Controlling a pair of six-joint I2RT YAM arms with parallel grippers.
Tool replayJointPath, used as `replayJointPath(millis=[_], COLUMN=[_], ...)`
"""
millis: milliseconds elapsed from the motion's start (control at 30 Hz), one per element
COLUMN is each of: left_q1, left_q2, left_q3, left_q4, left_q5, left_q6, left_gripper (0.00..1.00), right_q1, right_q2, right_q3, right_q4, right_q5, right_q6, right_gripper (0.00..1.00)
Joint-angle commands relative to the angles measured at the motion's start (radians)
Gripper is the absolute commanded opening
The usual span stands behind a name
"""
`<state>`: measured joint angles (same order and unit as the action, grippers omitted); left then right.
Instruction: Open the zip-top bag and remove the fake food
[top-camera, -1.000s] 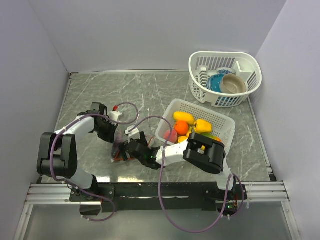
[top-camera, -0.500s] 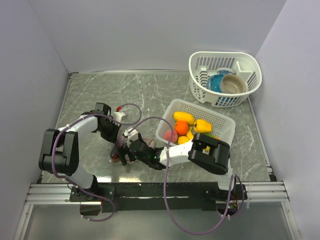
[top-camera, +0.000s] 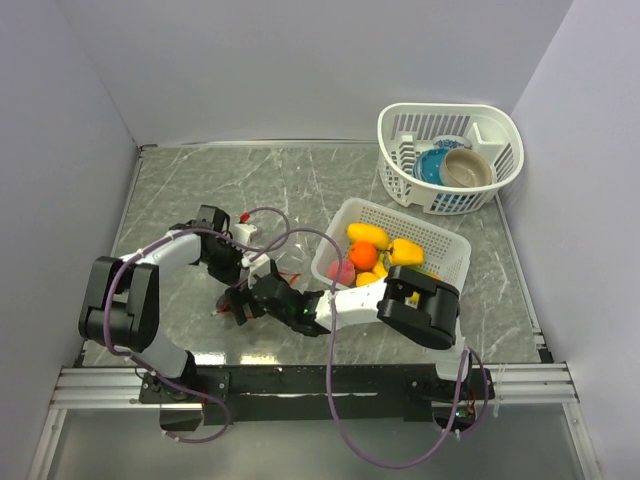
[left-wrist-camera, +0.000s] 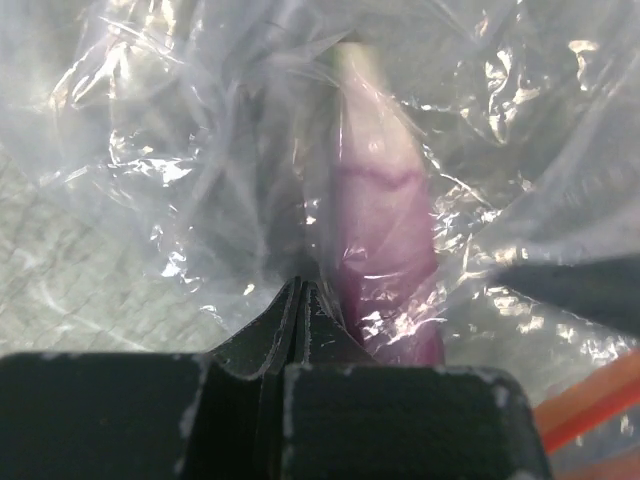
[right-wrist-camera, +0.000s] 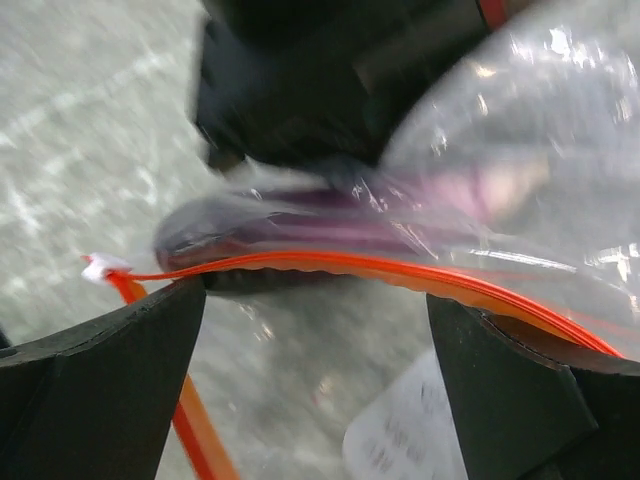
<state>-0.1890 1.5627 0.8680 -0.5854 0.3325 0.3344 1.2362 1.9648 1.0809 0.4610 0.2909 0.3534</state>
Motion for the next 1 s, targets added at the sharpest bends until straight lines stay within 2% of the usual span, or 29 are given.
replayJointPath(millis=[0,133,433,600,700,733,867,967], left_q1=[-0.027,-0.032,-0.032,-0.032,-0.032,-0.032,-0.032,-0.032], left_q2=[-0.006,-0.015,-0.029,-0.027,-0.02,-0.018,-0.02,-0.015], left_q3=[0.051,0.052,0.032,0.04,0.048,0.052,0.065,0.071], left_q4=[-0.016,-0.033,-0.034,-0.034,-0.044,-0.054,-0.067,-0.074], left_q5=[0.034,0.039,0.039,0.054,0.072,0.077,0.083,0.091], left_q6=[-0.02,0.001,0.025,0.023,0.026,0.032,0.045,0.054], left_gripper=[0.01,0.01,0.01,0.01,0.01,0.01,0.01,0.01], right_q1=[-0.001,-0.003,0.0,0.014,0.031,0.035,0.034,0.031], right_q2=[0.008,0.064,0.114,0.121,0.118,0.141,0.181,0.229], right_q3=[0.086,0.151,0.111,0.09,0.112,0.166,0.241,0.312], right_q4=[0.028,-0.045,-0.114,-0.075,-0.045,-0.059,-0.059,-0.13], right_q5=[0.017,0.048,0.076,0.097,0.112,0.12,0.033,-0.001], right_q6=[-0.031,-0.054,-0.088,-0.113,-0.2,-0.244,-0.344,-0.416], right_gripper=[1.0,1.0,1.0,1.0,1.0,1.0,1.0,1.0])
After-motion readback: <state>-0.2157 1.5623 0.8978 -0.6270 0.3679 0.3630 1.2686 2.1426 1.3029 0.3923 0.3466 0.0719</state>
